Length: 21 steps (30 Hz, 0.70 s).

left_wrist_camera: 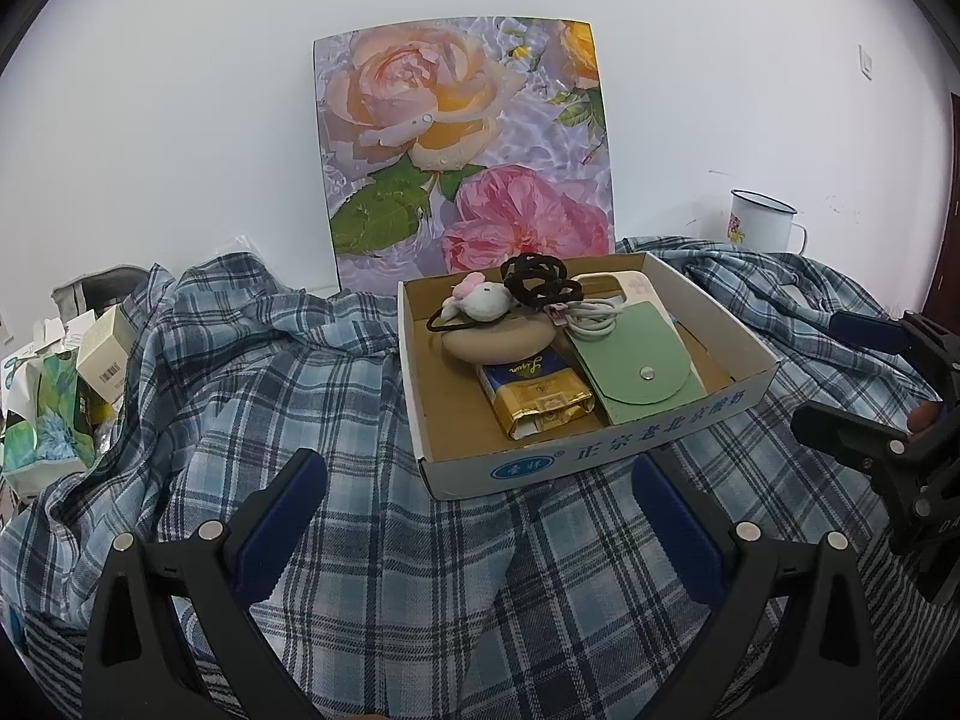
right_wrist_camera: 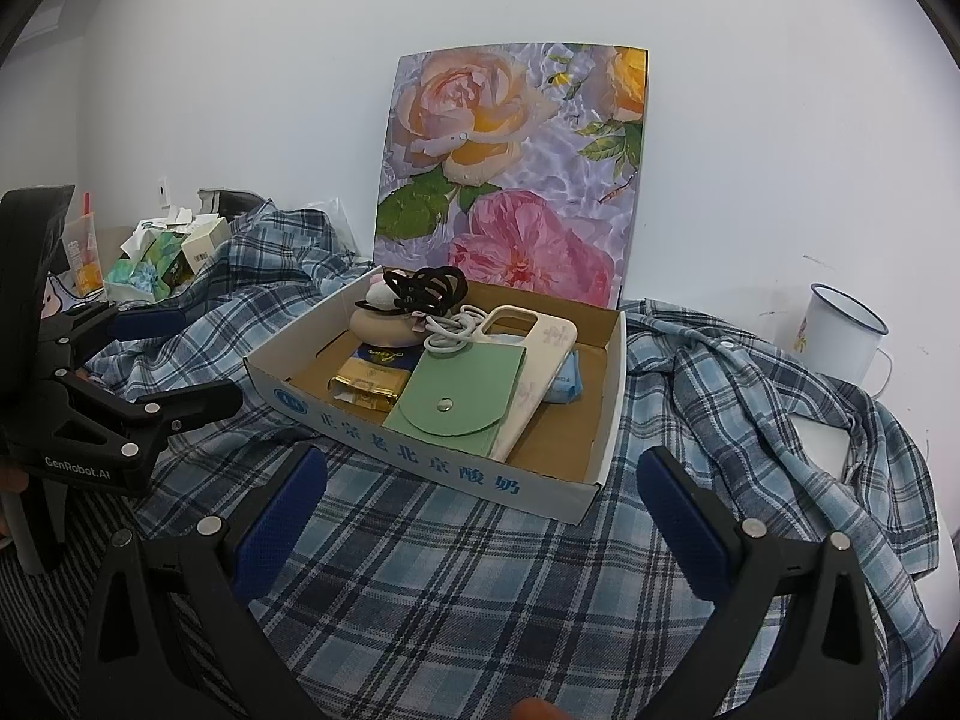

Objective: Organize soft objects

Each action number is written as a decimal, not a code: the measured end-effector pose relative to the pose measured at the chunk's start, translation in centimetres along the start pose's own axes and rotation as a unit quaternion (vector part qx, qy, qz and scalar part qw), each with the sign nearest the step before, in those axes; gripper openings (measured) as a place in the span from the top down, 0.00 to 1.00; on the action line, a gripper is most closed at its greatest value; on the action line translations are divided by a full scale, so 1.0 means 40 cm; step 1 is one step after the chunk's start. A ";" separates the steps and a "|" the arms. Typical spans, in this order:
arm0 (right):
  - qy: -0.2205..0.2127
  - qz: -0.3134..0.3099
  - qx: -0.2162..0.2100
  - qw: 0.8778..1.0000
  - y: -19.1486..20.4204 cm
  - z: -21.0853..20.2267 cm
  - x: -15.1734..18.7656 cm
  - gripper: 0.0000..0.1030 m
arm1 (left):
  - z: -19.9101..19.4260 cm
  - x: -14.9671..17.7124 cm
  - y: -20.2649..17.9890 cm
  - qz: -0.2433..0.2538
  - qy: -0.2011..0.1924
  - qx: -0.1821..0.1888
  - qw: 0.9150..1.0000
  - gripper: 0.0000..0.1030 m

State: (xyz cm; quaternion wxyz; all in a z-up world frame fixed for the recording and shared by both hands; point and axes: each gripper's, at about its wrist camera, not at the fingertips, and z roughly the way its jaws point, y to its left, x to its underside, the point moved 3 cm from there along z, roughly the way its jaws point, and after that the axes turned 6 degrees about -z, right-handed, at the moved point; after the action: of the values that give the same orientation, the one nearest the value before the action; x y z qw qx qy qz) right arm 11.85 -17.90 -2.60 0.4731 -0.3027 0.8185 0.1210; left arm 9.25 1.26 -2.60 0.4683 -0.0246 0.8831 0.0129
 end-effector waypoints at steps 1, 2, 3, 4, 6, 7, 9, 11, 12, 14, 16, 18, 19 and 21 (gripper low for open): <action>0.000 0.000 0.000 1.000 0.001 -0.001 0.000 0.00 | 0.000 0.000 0.000 0.000 0.000 0.000 1.000 0.00; 0.001 0.001 0.000 1.000 0.000 0.000 0.000 0.00 | 0.000 0.000 0.000 0.000 0.001 0.000 1.000 0.00; 0.001 0.000 0.000 1.000 0.001 0.000 0.000 0.00 | 0.000 0.000 0.000 0.000 0.000 -0.001 1.000 0.00; 0.001 0.000 0.000 1.000 0.001 0.000 0.000 0.00 | -0.001 0.001 0.000 0.000 0.000 0.000 1.000 0.00; 0.001 0.000 0.000 1.000 0.001 0.000 0.000 0.00 | 0.000 0.000 0.000 0.000 0.001 0.000 1.000 0.00; 0.001 0.000 0.000 1.000 0.001 0.000 0.001 0.00 | 0.000 0.000 0.001 0.000 0.001 0.000 1.000 0.00; 0.001 0.000 0.000 1.000 0.002 0.001 0.001 0.00 | 0.000 0.000 0.000 0.000 0.000 0.000 1.000 0.00; 0.001 0.000 0.000 1.000 0.002 0.001 0.000 0.00 | -0.001 0.000 0.000 0.000 0.000 0.000 1.000 0.00; 0.002 -0.001 -0.001 1.000 0.002 0.002 0.001 0.00 | 0.000 0.000 0.000 0.000 0.001 0.000 1.000 0.00; 0.003 -0.001 0.000 1.000 0.003 0.001 0.003 0.00 | -0.001 0.000 0.000 0.000 0.001 0.000 1.000 0.00; 0.002 -0.001 -0.001 1.000 0.003 0.002 0.002 0.00 | -0.002 0.001 0.000 0.000 0.001 -0.001 1.000 0.00; 0.002 -0.001 -0.001 1.000 0.003 0.002 0.001 0.00 | 0.000 0.000 0.001 0.000 0.001 0.000 1.000 0.00; 0.002 -0.001 -0.001 1.000 0.003 0.002 0.001 0.00 | 0.000 0.000 0.001 0.000 0.001 0.000 1.000 0.00; 0.002 -0.001 -0.001 1.000 0.002 0.003 0.001 0.00 | 0.000 0.000 0.001 0.001 0.001 0.000 1.000 0.00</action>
State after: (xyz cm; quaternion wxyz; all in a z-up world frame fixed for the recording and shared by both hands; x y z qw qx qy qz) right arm 11.85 -17.79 -2.69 0.4710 -0.3043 0.8192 0.1203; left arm 9.24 1.29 -2.61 0.4675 -0.0242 0.8836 0.0134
